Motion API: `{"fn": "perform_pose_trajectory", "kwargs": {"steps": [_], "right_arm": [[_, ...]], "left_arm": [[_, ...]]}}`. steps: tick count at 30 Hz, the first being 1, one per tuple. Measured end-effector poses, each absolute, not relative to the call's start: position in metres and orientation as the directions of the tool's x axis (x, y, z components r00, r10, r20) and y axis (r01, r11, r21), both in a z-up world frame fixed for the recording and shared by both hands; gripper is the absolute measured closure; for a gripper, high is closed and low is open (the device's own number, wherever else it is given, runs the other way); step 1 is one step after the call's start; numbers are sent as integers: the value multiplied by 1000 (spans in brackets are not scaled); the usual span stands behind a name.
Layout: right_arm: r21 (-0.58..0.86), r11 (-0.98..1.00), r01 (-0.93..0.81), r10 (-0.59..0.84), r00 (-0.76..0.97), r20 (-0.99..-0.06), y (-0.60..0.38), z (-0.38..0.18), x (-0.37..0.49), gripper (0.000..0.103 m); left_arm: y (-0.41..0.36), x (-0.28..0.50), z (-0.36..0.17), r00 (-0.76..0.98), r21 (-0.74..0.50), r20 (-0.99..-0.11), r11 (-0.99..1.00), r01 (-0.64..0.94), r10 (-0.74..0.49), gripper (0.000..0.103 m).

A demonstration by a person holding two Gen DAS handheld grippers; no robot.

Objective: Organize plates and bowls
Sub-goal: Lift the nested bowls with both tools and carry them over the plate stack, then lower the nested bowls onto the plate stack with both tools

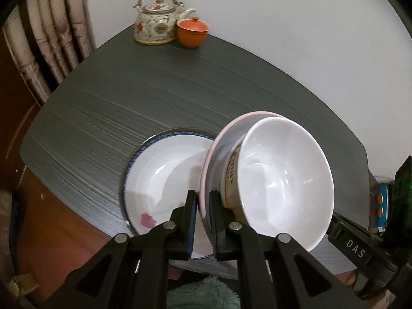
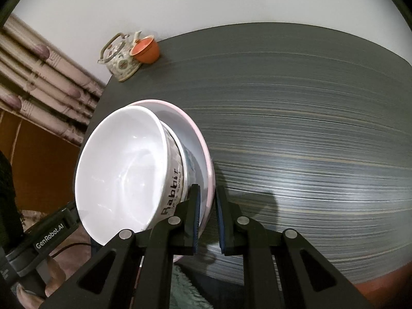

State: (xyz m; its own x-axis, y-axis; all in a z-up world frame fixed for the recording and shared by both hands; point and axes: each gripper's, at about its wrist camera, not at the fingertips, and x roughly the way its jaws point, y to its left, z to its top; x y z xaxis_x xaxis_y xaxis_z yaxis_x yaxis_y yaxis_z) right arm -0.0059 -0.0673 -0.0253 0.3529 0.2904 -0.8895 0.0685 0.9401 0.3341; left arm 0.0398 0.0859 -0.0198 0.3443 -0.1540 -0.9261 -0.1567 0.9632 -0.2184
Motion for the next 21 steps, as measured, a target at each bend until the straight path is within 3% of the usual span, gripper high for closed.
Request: {"fn": "perform_pose_trajectory", "kwargs": {"steps": [21], "right_arm": [[302, 953, -29, 297, 281, -913, -2, -37, 16, 90]], "left_arm": [[140, 24, -35, 322, -225, -937, 941, -254, -137, 95]]}}
